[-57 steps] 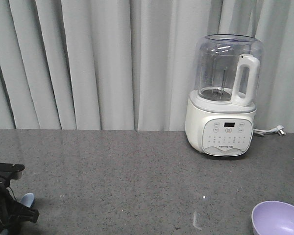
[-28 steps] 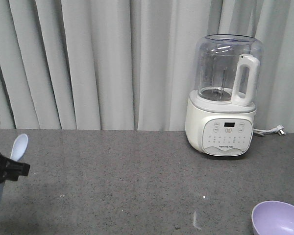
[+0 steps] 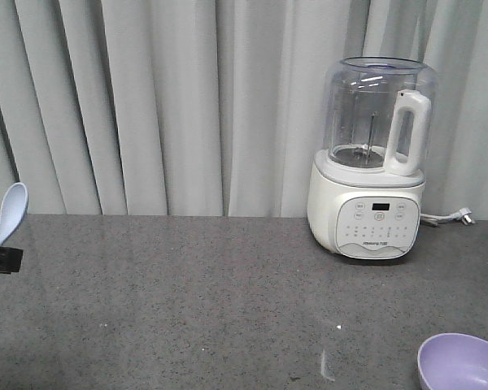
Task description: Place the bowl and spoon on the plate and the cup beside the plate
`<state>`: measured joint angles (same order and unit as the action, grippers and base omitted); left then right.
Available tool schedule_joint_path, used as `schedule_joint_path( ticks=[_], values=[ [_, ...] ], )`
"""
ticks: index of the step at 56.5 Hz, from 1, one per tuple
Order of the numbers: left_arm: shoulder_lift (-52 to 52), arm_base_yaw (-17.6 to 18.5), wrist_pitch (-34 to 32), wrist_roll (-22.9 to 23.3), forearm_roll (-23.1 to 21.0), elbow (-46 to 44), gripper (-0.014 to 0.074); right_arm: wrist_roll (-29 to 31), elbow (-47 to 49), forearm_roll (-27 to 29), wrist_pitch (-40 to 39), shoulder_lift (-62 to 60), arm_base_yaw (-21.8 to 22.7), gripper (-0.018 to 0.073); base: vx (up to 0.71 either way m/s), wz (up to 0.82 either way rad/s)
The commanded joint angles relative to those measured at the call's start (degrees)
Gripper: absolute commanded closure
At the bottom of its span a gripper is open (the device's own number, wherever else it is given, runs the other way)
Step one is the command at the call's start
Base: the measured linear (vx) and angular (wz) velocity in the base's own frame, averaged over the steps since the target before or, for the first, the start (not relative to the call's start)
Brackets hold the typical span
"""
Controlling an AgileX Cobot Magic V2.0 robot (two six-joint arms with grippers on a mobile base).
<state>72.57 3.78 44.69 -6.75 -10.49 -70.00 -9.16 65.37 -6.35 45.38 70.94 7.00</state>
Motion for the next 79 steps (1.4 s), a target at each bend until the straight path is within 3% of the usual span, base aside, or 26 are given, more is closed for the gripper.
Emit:
schedule_joint_path(
  ticks=[1, 14, 40, 45, 48, 53, 56, 68, 79],
  values=[
    [-1.7, 0.0, -3.2, -0.2, -1.1, -1.9, 0.0596, 0.2, 1.6, -0.9, -1.8, 1.6, 4.0, 0.0014, 0.0, 0.0],
    [-1.6, 0.0, -3.5, -0.3, -1.0, -1.9, 0.0596, 3.6, -0.1, -0.8, -1.0, 9.0, 6.0, 0.0013, 0.0, 0.0],
    [-1.0, 0.0, -4.7, -0.3, -1.0, -1.9, 0.0596, 14.3, -0.1, 9.0, -0.7, 20.3, 6.0, 0.003, 0.0, 0.0],
    [-0.4, 0.0, -4.6, -0.3, -1.0, -1.9, 0.0596, 14.9, -0.1, 9.2, -0.7, 22.0, 6.0, 0.0091, 0.0, 0.0],
    [0.1, 0.0, -4.5, -0.3, -1.0, -1.9, 0.0596, 15.2, -0.1, 9.2, -0.8, 22.5, 6.0, 0.0185, 0.0, 0.0],
    [0.4, 0.0, -4.5, -0.3, -1.0, -1.9, 0.0596, 16.4, 0.0, 9.1, -0.9, 22.1, 6.0, 0.0463, 0.0, 0.0],
    [0.6, 0.0, -4.6, -0.3, -1.0, -1.9, 0.0596, 16.7, 0.0, 9.1, -0.9, 21.4, 6.0, 0.0575, 0.0, 0.0],
    [0.6, 0.0, -6.4, -1.0, -1.0, -1.9, 0.0596, 18.1, 0.0, 12.6, -3.0, 15.2, 5.9, 0.0572, 0.0, 0.0],
    [-0.1, 0.0, -6.7, -1.2, -1.0, -1.5, 0.0596, 29.9, 0.0, 25.3, -6.7, 4.1, 5.3, 0.057, 0.0, 0.0]
  ],
)
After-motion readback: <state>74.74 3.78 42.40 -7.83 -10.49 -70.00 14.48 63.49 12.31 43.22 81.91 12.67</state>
